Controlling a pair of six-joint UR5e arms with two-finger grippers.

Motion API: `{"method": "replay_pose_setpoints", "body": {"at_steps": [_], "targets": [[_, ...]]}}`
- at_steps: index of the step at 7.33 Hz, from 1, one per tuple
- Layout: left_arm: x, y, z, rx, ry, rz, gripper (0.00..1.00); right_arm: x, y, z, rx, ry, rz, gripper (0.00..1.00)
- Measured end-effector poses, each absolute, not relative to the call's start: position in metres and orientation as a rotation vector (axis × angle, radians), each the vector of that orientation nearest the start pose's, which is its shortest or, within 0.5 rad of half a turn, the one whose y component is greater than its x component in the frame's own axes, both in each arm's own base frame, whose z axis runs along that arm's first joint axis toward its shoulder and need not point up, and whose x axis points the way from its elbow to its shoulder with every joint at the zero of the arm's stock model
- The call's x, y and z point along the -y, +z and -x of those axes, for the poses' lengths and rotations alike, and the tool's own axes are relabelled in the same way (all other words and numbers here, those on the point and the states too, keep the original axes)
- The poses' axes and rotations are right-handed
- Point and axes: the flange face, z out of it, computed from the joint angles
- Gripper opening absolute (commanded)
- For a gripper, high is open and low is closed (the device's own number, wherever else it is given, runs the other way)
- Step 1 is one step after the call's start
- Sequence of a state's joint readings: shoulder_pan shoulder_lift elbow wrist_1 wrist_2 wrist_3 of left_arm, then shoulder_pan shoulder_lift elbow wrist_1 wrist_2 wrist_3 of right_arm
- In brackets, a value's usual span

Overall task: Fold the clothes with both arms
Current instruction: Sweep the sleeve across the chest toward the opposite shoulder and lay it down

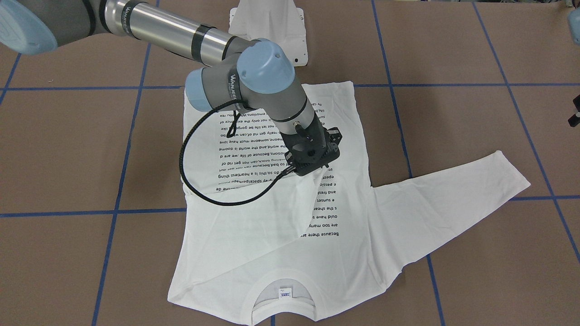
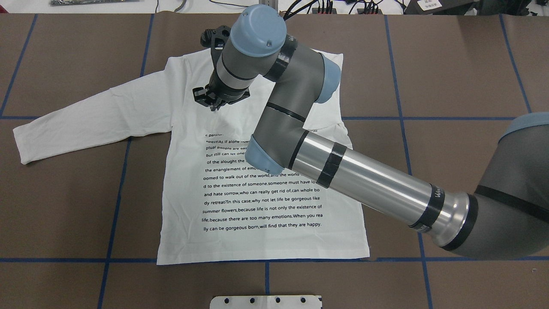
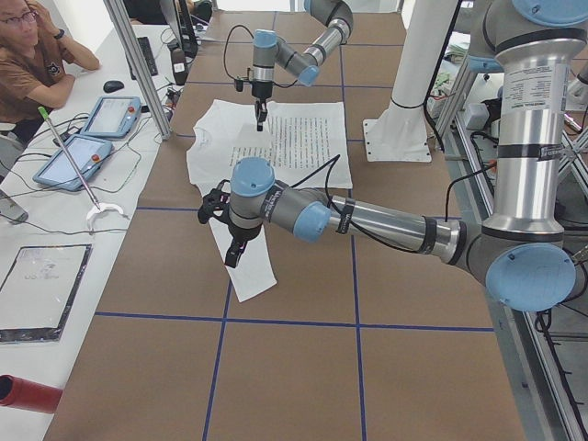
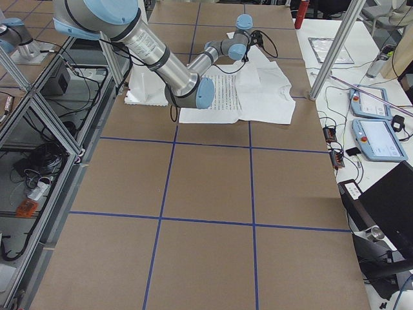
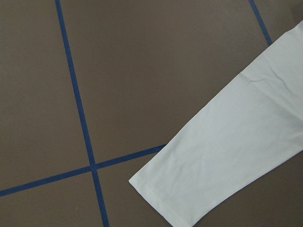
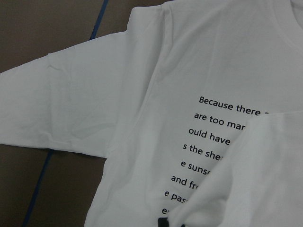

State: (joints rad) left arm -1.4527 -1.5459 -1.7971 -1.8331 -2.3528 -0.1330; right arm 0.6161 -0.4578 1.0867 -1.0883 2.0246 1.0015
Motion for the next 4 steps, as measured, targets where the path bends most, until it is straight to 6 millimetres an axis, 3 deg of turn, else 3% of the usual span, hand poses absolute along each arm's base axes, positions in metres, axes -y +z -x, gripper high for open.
{"method": "replay_pose_setpoints", "body": {"at_steps": [1, 2, 3, 4], "targets": [[0.498, 0.528, 0.004, -0.816, 0.168, -0.34, 0.98, 0.551, 0.064, 0.639, 1.108, -0.22, -0.265, 0.0], [0.498, 0.528, 0.005, -0.816, 0.167, -0.34, 0.98, 0.548, 0.057, 0.655, 1.094, -0.226, -0.27, 0.64], [0.498, 0.528, 0.005, -0.816, 0.168, -0.34, 0.98, 0.543, 0.051, 0.669, 1.101, -0.224, -0.3, 1.0], [0.497, 0.527, 0.005, -0.816, 0.168, -0.344, 0.98, 0.538, 0.046, 0.678, 1.13, -0.206, -0.333, 1.0]]}}
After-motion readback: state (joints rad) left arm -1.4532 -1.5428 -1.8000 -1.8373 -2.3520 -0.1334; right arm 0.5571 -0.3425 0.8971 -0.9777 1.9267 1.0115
